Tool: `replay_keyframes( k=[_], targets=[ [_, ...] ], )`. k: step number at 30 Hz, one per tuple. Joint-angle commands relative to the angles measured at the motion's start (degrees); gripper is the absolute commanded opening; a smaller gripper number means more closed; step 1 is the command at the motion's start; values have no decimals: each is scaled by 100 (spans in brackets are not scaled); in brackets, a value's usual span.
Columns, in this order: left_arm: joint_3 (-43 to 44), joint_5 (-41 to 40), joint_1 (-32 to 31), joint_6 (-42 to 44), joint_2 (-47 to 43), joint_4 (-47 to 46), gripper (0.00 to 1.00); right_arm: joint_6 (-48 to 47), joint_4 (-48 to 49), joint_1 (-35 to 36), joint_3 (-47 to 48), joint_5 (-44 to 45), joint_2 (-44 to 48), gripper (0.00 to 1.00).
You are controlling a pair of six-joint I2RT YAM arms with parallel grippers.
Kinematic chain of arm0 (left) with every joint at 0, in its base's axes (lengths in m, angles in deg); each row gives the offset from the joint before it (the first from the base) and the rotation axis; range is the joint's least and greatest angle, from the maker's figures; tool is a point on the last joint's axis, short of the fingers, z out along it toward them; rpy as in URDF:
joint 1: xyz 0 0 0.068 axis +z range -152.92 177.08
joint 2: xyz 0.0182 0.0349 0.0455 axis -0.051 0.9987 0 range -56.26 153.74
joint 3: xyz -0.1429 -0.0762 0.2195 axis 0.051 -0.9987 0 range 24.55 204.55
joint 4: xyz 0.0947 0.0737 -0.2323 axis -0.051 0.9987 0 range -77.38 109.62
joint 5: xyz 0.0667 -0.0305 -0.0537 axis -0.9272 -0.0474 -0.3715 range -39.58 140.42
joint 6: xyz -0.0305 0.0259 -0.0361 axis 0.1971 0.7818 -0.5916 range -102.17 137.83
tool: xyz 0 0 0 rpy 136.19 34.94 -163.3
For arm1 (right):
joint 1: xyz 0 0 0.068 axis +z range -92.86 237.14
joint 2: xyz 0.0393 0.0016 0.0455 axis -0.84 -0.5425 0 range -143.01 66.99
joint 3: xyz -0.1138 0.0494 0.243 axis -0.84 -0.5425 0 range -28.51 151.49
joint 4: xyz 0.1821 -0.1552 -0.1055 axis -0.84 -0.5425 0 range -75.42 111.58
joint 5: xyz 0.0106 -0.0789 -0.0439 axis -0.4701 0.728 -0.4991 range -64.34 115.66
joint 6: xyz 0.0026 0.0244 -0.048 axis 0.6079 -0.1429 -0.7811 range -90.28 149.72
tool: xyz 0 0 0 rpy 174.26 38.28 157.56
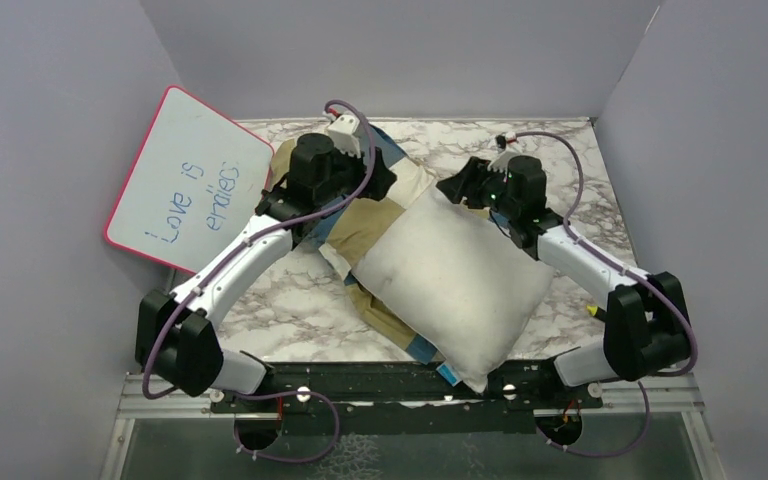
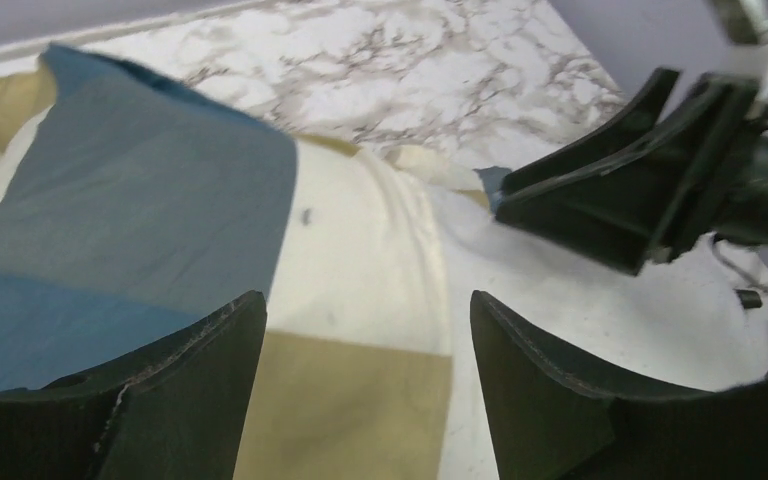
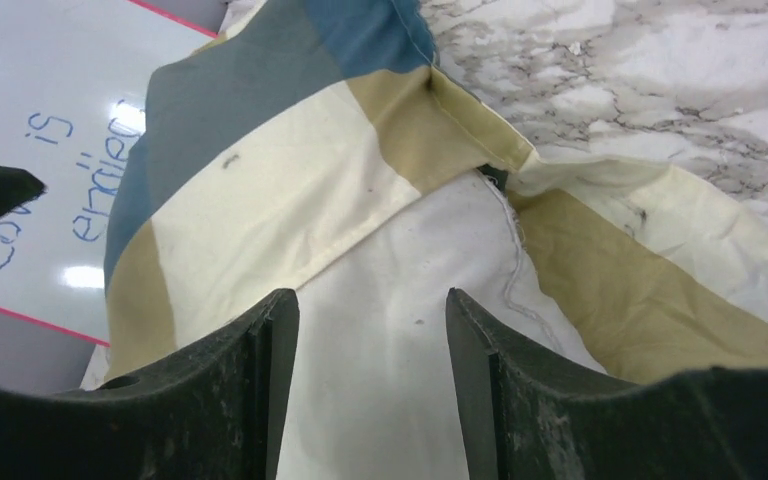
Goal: Put the pillow into the pillowcase
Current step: Stuff the pillow into the pillowcase.
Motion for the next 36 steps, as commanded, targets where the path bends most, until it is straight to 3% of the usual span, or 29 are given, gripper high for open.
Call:
replay_keyframes(
  k=[1,7,14,19,21,22,23,29,32,34,36],
  targets=[
    [-714,-212,337,-181,-628,545,75,-592,-1388,116,499,-324,337,61],
    [-1865,-127,606,-841,-1514,484,73,-1339,-2233,920,1007,-87,449,64],
    [-3016,-527,911,-1604,-2808,413,72,-2859,-2115,2325,888,420,619,68],
    [-3375,-370,1292,-1928,-3213,482,71,-3781,-2185,3180,889,841,392,71],
    [-3495,-355,1358,-2070,-3274,485,70,-3951,-2272,3402,905,1201,220,79],
    [-3574,-353,1391,-2173,-3299,455,69,-4093,-2322,3493,910,1293,124,95],
    [-3687,-359,1415,-2310,-3319,404,68,-4195,-2377,3595,917,1420,3,99],
    [-4349,-350,1437,-2790,-3320,-144,63,-4592,-1899,3839,791,2474,-889,100],
    [-4468,-110,1437,-2535,-3382,-201,68,-4546,-1378,3827,828,3364,-1498,91],
    [-4595,-54,1437,-2523,-3493,-350,71,-4342,-1200,3755,880,3500,-1752,72],
    [-4834,88,1437,-2666,-3561,-632,73,-3964,-888,3544,789,2987,-1702,47]
  ],
)
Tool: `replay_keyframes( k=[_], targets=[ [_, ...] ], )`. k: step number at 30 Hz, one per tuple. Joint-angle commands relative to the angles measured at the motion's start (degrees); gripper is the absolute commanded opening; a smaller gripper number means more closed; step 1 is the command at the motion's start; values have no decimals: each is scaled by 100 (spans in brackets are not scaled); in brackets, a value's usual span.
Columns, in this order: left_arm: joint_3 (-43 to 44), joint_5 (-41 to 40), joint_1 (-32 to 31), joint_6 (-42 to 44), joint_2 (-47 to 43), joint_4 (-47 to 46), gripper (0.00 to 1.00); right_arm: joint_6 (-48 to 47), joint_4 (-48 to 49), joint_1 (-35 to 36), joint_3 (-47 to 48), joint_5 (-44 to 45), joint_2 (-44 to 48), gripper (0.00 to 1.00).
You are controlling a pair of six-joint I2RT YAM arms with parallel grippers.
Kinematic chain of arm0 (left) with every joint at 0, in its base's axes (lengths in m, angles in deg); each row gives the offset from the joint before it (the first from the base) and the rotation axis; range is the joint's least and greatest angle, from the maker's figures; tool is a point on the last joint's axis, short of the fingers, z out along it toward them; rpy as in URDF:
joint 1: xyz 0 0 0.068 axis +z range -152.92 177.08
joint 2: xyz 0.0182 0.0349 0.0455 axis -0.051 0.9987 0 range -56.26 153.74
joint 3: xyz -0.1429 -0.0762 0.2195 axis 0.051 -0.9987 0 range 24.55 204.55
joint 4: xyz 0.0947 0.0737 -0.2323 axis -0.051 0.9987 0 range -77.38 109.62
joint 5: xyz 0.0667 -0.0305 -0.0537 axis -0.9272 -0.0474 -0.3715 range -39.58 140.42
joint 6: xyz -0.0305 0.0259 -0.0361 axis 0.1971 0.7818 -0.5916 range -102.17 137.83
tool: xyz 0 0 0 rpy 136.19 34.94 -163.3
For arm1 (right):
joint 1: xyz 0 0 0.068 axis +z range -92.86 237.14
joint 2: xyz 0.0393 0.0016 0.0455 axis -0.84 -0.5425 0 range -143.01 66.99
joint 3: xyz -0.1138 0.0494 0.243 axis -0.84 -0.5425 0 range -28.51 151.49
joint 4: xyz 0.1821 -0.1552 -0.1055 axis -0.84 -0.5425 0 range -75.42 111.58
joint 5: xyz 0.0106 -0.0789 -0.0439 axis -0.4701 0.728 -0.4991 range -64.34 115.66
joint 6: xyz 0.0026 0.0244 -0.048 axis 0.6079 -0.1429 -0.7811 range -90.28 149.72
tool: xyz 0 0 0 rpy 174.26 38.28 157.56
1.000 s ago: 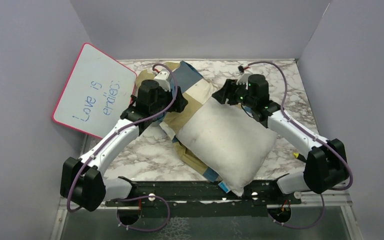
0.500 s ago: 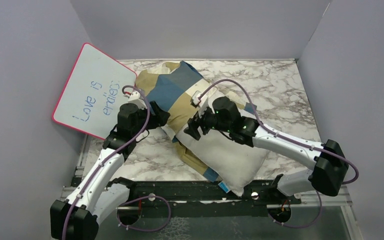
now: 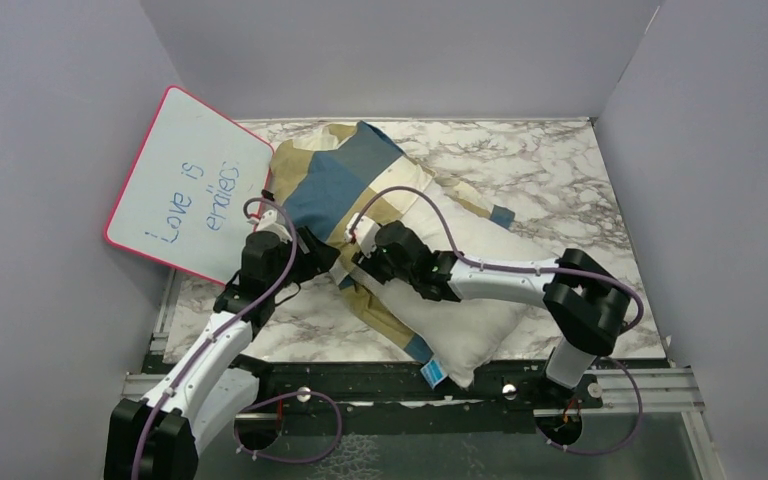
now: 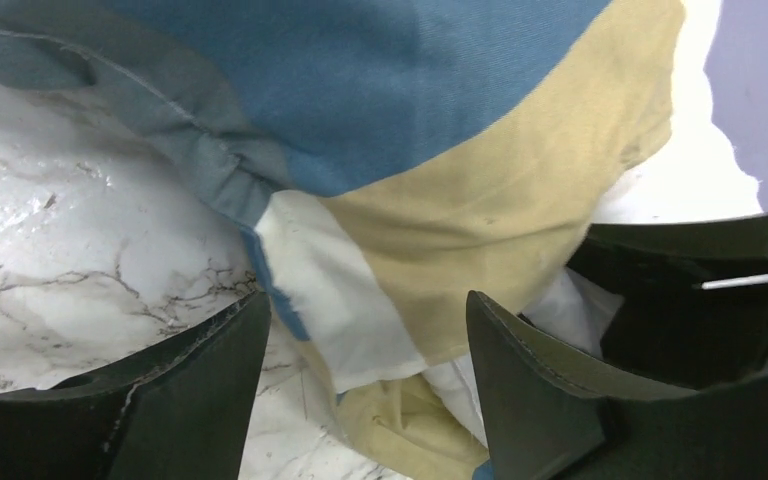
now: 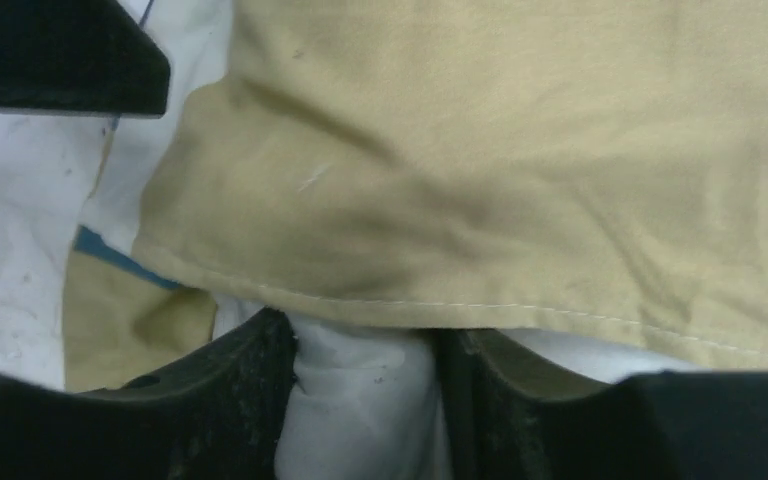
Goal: Put the pillow into the pillowcase
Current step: Stuff the pillow into the pillowcase.
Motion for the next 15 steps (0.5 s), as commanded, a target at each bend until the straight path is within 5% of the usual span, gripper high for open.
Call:
replay_keyframes(
  k=[1,4,9,15],
  targets=[
    [-403,453,32,-175,-253,-900,73,666,618,-408,-204,93,-242,32],
    [-670,901,25,-308,-90,-1446,75,1185,1064,-622,-229,-133,-202,2],
    [-768,1186,-26,-247,454,-1883,77,2443,1839,-1108,-346,-1070,-93,1],
    [-793,532,-243,-8,847,-2135,77,3150,2225,-1333,-306,-1483,-165,1]
  ],
)
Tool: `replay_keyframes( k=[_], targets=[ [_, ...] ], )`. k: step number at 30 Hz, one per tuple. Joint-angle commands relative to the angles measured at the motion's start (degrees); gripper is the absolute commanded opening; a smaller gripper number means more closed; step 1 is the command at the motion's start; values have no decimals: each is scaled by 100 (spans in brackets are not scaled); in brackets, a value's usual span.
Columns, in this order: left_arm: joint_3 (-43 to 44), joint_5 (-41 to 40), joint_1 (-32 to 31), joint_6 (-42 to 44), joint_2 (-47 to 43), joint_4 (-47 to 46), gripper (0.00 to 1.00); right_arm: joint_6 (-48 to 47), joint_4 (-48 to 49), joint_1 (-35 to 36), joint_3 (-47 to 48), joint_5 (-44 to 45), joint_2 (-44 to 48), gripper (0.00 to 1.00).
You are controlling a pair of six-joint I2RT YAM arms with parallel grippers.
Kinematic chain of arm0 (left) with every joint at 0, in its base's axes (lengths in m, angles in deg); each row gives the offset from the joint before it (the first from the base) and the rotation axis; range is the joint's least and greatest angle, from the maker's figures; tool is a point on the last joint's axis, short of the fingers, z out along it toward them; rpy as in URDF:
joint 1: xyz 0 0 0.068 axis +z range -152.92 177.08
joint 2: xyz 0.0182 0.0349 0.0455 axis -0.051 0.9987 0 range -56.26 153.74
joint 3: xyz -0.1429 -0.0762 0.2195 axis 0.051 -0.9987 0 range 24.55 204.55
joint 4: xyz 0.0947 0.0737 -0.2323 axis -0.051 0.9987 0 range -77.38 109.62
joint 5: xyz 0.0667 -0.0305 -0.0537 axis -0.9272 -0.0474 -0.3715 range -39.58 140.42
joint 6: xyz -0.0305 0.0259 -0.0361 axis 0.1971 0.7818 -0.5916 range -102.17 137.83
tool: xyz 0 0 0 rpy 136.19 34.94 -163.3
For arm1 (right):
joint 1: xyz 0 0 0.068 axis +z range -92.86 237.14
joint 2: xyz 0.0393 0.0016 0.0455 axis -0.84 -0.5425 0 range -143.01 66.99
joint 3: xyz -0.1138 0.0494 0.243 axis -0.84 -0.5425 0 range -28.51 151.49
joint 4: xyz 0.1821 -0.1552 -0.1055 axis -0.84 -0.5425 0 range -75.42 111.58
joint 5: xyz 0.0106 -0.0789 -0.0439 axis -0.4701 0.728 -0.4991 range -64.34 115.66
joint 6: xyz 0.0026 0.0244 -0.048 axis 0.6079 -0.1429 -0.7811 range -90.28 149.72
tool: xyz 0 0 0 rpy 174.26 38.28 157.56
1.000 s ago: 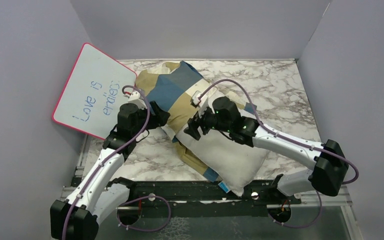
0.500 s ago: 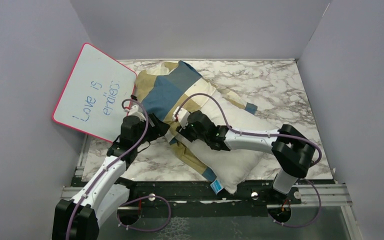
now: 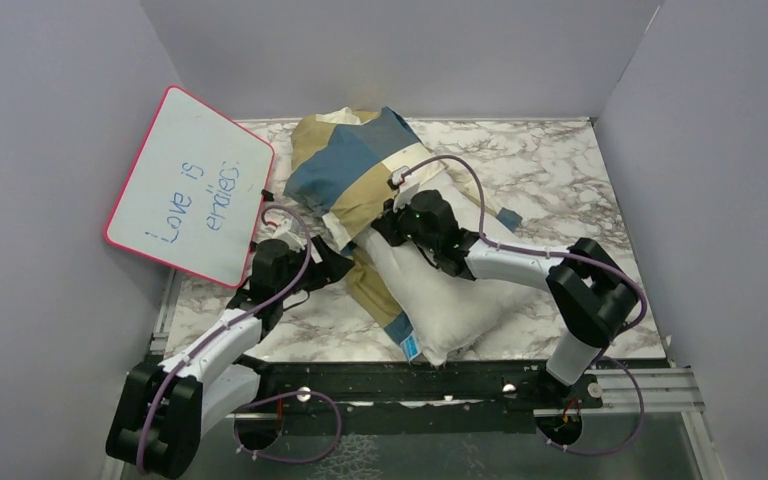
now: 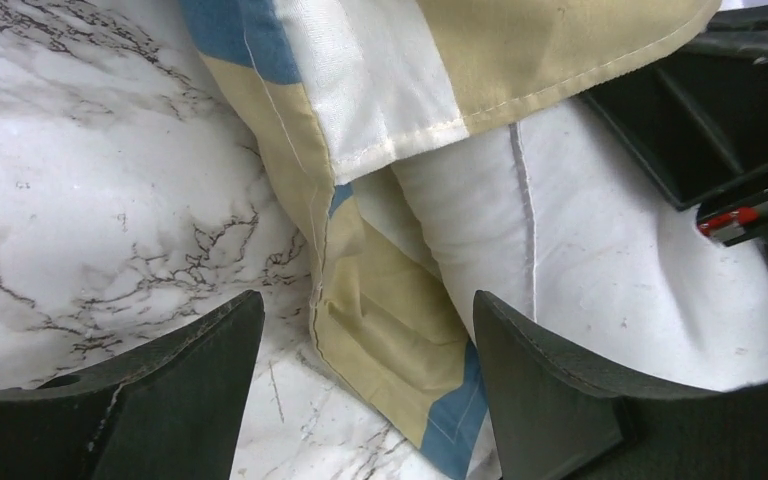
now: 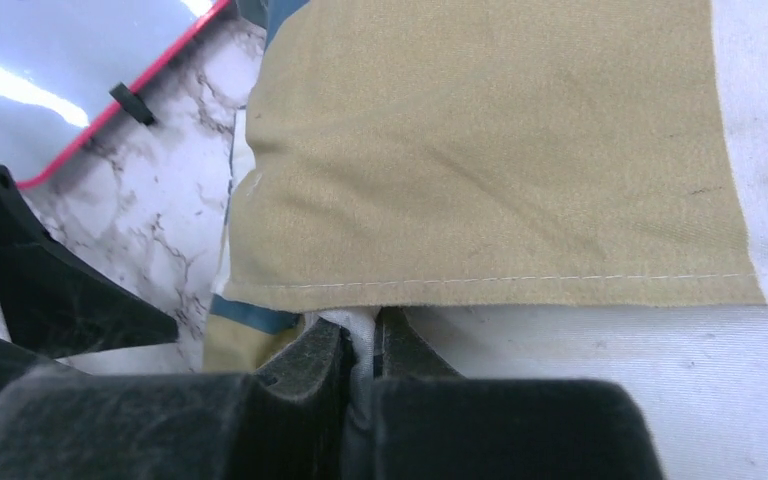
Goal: Put the pillow into the pillowcase
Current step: Stuff the pillow into the pillowcase.
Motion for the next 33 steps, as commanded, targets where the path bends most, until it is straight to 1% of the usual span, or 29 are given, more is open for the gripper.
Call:
replay_keyframes(
  k=[1,3,6,10,14,19,20,21,22,24,25,27,29,33],
  targets=[
    [-58,-438,-128,225,308,-674,77,863,554,-156,-77,-412,-108,1],
    [-49,-623,-129,236,613,-934,77,1005,682,-198,-151,-481,-93,1],
    [49,-680,-182,209,1148,-1381,75,1100,796,-225,-200,-529,-74,1],
    [279,-838,-445,201,1772,-1810,73,1228,945,-259,-277,-551,-79,1],
    [451,-1486,-792,244,2205,-2206,69,1402,1057,-273,-293,-662,-150,1],
    [679,-2154,-1059,356,2677,-2629,61,1723,1459,-282,-461,-760,-201,1],
    [714,-2218,-1075,373,2740,-2675,57,1773,1529,-282,-472,-785,-229,1],
    [731,-2235,-1090,378,2798,-2695,49,1832,1597,-282,-485,-803,-255,1],
    [733,-2198,-1095,379,2812,-2702,37,1904,1700,-282,-506,-802,-283,1],
    [649,-2180,-1176,410,2622,-2710,5,2067,1977,-282,-578,-731,-355,1],
    [573,-2263,-1273,469,2457,-2702,0,2161,2118,-280,-598,-660,-421,1],
    [460,-2423,-1555,671,1989,-2695,0,2367,2562,-282,-626,-420,-573,1],
    [360,-2582,-1971,796,1698,-2698,0,2517,3015,-285,-630,-100,-760,1],
    [80,-2963,-2541,676,1548,-2709,0,2541,3572,-282,-432,444,-1022,1]
  ],
)
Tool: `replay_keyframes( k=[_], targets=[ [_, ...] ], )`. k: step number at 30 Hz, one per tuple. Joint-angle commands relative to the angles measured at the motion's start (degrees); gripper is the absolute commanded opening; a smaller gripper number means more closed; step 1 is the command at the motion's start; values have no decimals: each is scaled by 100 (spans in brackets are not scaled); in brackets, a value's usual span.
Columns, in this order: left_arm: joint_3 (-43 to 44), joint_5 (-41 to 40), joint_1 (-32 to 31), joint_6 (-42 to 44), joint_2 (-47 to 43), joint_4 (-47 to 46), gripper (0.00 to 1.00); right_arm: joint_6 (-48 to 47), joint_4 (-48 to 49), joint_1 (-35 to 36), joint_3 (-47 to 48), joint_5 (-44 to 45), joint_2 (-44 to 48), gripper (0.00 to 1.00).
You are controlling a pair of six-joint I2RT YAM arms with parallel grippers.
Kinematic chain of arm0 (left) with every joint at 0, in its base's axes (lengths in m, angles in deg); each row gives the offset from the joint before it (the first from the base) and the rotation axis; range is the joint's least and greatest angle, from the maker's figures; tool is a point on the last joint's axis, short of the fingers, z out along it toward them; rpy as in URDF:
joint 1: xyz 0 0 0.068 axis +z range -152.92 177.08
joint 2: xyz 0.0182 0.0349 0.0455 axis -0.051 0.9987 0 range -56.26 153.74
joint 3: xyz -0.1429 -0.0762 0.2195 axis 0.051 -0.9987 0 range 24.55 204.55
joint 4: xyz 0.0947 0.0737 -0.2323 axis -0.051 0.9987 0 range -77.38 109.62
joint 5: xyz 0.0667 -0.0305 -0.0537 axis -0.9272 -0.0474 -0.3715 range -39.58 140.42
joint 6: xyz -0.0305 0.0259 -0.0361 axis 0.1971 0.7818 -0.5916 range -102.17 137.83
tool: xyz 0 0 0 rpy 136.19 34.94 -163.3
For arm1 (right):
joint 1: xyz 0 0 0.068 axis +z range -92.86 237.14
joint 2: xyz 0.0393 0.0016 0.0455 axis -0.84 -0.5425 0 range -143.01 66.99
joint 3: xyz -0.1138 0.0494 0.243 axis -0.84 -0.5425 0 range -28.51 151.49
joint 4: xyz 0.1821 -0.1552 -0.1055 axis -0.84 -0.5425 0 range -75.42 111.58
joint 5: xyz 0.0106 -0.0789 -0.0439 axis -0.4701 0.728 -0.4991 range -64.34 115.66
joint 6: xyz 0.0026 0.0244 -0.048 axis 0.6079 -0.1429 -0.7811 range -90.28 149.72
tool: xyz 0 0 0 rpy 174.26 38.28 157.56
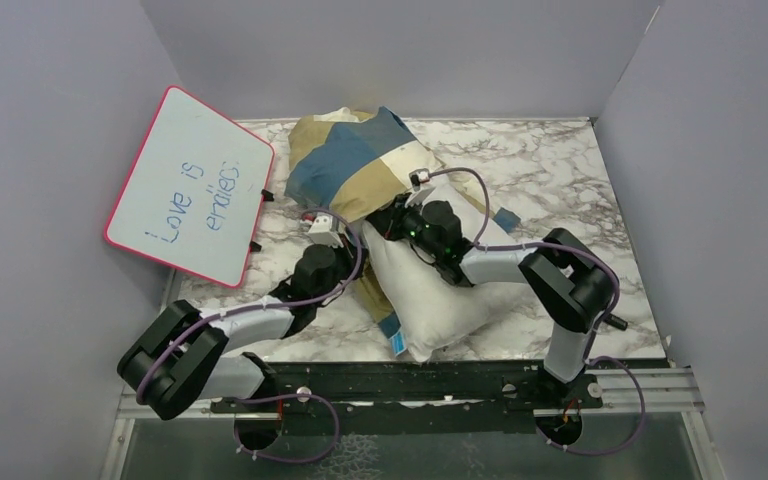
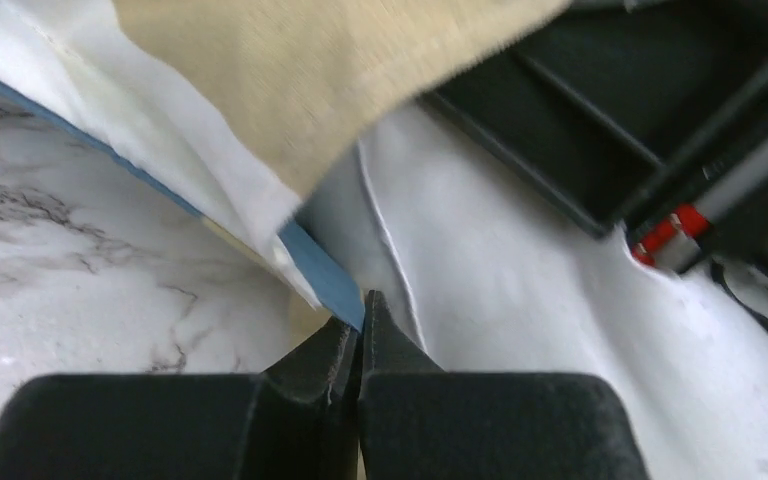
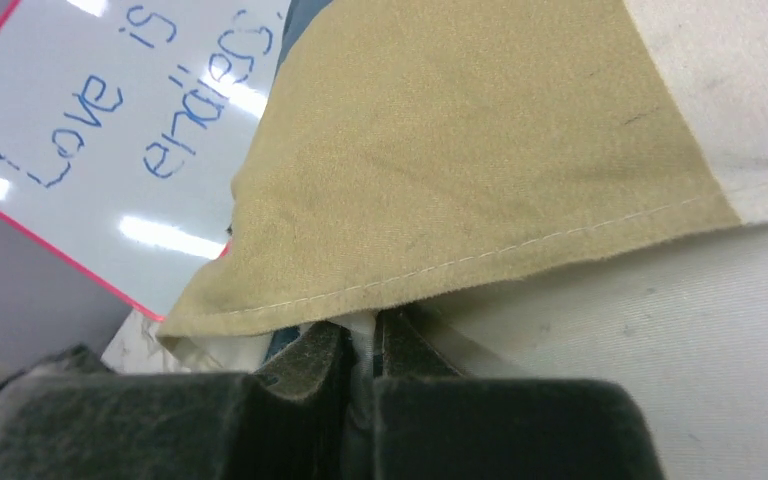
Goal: Put the pillow into the pillowcase
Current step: Stuff the pillow into the pillowcase.
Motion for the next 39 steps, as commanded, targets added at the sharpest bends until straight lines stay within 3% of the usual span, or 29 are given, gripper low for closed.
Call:
replay_keyframes(
  k=[1,9,15,17,20,23,25,32,39],
  targets=[
    [-299,-436,-733,8,-206,-369,0,372,1222,-24,148,886,-411,1],
    [-200,-677,-1388,-240,659,-434,0,279,2356,-24,-539,1256,-425,1],
    [-212,-827,-1536,-292,644,-418,0,-191,2511,-24,-735,553,-473,1],
    [-261,-815,-1550,-301,538,-354,0,-360,2292,-24,-739,352,-406,5],
    [-270,-835,-1588,-418,339,-44,1,-541,1582,-24,-724,216,-132,19],
    [-180,-990,-1636,-399,-41,479,22,-686,791,-29,-792,-45,309,35],
    [-100,-1091,-1661,-318,-386,893,32,-816,-291,-30,-649,-122,696,41],
    [218,-1737,-1895,-396,-1469,2402,49,-1194,-3007,-75,-446,-773,1983,51],
    [890,-1695,-1989,24,-1857,3368,57,-1277,-4119,-249,-79,-870,2789,51]
  ],
)
